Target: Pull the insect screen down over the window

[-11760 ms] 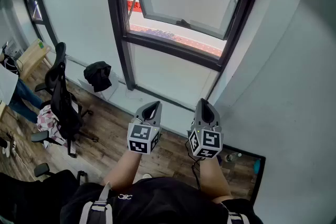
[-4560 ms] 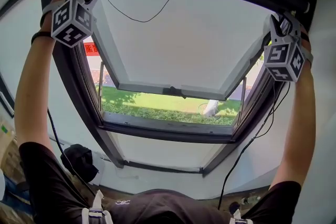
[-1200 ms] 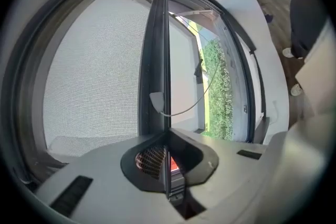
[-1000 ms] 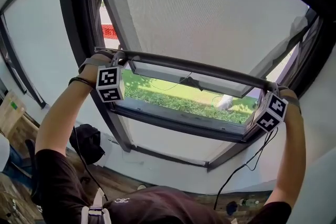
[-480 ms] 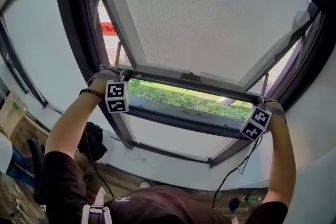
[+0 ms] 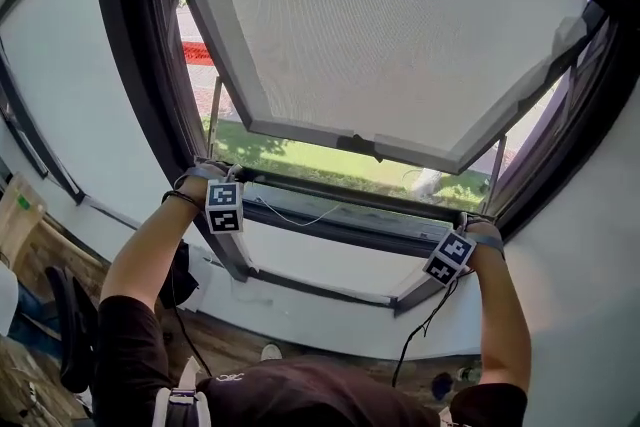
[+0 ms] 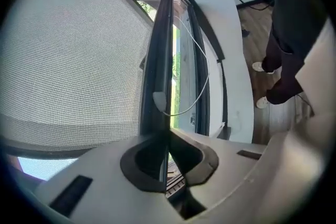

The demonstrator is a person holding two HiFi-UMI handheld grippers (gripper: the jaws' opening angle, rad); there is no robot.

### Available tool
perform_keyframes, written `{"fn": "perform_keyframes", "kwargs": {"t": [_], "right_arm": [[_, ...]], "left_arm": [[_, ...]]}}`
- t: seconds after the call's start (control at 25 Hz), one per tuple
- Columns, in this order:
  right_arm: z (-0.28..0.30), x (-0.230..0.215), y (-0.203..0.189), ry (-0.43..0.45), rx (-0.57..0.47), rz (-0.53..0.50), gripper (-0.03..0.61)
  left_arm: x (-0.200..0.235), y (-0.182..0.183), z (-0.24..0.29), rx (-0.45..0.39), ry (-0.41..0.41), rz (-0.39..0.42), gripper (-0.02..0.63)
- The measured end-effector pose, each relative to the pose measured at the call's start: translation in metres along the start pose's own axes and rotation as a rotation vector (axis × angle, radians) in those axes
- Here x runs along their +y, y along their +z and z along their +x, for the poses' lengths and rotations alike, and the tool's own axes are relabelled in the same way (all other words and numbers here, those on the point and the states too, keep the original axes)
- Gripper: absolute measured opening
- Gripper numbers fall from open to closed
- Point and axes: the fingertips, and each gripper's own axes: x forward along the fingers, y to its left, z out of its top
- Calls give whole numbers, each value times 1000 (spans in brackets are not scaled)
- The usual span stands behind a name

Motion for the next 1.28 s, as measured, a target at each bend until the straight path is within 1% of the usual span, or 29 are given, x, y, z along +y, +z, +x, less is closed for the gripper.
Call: {"fn": "perform_keyframes", "kwargs": {"t": [0.12,0.16,0.24,0.32,0.44,0.6,0.72,0.8,1.0,1.28], "right_arm": [[16,21,2,20,-1,1,23],[21,28,3,20,-3,3,23],[29,40,5,0,-3,16,23],[36,47,6,-28,-2,32,23],[43,55,6,-42,-6,47,25],[51,73,7,-25,-21,65,26],[55,92,2,-3,-6,63,26],[58,100,2,-6,-14,74,26],[64,98,4,-34,-44,120,30],[66,106,3,-36,-46,143,31]], "left_arm": [[-18,-1,17,5,-23,-2,25],[-24,-1,23,-1,-19,-5,25],[-34,-2,34,-7,16,-17,25],[-41,-3,43,5,55,-33,25],[-50,-4,50,23,74,-42,25],[-64,-5,61,26,68,-51,26],[-77,-4,71,34,66,-66,26],[-84,-4,78,34,73,-79,28],[-86,-6,84,34,68,-103,29],[-92,-5,87,41,62,-116,31]]}}
